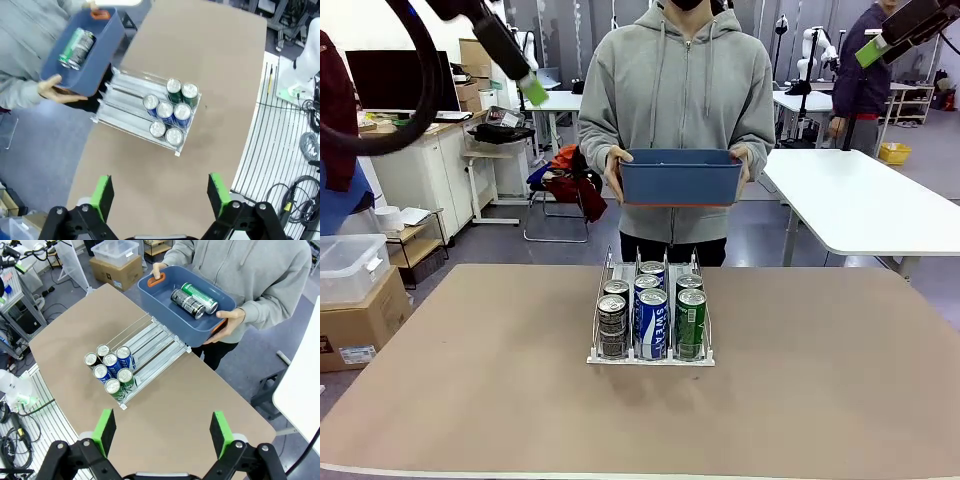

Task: Fill the beverage cans into the dispenser.
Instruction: Pick up the Sprite handed by the human.

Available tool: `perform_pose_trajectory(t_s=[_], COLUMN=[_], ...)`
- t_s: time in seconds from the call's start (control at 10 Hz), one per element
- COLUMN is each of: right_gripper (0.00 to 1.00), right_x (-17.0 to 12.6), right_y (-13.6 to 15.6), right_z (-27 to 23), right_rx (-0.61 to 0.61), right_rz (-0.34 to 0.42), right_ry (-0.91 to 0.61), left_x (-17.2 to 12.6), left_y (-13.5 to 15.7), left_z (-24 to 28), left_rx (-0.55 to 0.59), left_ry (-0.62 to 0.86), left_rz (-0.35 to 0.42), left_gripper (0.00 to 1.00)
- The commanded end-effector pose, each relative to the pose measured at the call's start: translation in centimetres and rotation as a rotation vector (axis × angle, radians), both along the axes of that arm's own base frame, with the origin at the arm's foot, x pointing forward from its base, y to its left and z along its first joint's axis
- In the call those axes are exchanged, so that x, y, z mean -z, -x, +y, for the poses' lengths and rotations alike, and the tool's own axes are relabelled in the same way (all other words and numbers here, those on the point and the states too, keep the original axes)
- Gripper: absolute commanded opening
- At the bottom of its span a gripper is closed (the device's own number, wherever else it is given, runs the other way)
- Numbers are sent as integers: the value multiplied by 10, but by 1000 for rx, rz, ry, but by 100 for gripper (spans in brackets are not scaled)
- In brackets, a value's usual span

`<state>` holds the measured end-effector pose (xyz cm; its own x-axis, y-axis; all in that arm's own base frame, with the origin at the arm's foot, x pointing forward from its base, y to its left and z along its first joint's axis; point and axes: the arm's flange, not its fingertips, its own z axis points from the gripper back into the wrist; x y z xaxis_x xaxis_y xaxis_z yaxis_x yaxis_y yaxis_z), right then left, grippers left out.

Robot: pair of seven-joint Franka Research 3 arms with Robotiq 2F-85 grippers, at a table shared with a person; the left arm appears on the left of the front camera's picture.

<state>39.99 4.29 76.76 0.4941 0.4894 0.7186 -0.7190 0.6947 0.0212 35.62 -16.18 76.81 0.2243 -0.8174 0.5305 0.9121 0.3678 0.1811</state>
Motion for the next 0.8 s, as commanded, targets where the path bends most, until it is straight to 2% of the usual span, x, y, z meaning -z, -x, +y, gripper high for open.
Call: perform_pose_trajectory(t_s=[0.0,0.2,0.4,0.5,0.6,0.7], right_gripper=[100,100,100,100,100,100], right_x=[1,1,1,1,1,1], right_y=[0,0,0,0,0,0], right_z=[0,0,0,0,0,0], right_rx=[4,4,4,4,4,4], right_rz=[-5,-5,-5,-5,-5,-5], right_ry=[-5,-5,-5,-5,-5,-5], left_x=[-15,-29,-29,-18,-33,-33], left_y=[-7,-6,-9,-16,-6,-6], left_z=[11,26,33,29,29,29], left_rx=[3,-16,-19,-138,-39,-39], left_ry=[52,143,180,101,150,150], left_rz=[6,11,10,-12,3,3], left_gripper=[100,100,100,100,100,100])
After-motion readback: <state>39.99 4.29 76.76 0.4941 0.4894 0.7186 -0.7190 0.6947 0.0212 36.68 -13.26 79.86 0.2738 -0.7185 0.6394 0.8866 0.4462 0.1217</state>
